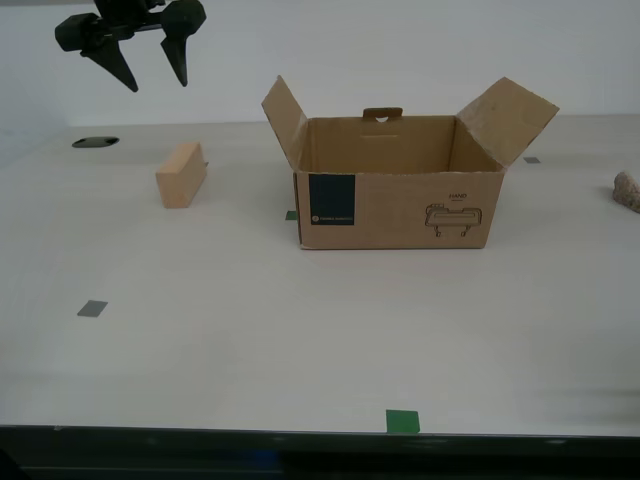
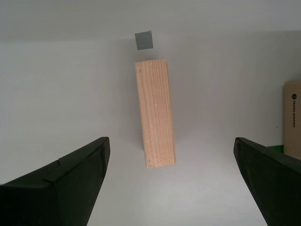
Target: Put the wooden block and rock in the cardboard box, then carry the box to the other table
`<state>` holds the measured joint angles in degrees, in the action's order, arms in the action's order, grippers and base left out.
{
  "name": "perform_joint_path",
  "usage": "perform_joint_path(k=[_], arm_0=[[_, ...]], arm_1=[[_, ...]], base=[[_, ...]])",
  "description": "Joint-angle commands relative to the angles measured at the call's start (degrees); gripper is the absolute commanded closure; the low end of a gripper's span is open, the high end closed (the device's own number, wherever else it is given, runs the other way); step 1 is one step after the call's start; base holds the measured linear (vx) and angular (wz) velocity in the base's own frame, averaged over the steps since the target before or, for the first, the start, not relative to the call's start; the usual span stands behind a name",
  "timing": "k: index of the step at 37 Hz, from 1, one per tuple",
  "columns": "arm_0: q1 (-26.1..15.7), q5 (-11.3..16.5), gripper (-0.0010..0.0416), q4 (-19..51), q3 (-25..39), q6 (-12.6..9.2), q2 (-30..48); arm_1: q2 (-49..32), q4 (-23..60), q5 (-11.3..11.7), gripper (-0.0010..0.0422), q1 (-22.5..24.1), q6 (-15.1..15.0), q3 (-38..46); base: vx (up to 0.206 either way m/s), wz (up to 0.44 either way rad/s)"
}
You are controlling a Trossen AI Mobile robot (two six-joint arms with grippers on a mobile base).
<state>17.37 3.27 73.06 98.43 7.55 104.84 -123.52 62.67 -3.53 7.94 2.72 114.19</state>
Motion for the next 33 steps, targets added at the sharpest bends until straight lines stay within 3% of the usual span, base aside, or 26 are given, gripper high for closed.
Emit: perform_joint_path(k=[1,21,33], arm_0=[[-0.31,0.15,0.0054,-1.46,0.02,0.44,1.84],[-1.03,-1.81,0.0053,-5.38,0.02,1.11,10.12],[-1.29,-3.10,0.0053,-8.39,0.02,3.28,12.02]], arm_1=[[0.04,0.11,0.09,0.0053,0.02,-0.17,0.04],[0.04,0.48,0.11,0.0053,0.04,-0.15,0.02],[0.04,1.31,0.13,0.0053,0.02,-0.15,0.02]], base=[[0.000,0.000],[0.000,0.000],[0.000,0.000]])
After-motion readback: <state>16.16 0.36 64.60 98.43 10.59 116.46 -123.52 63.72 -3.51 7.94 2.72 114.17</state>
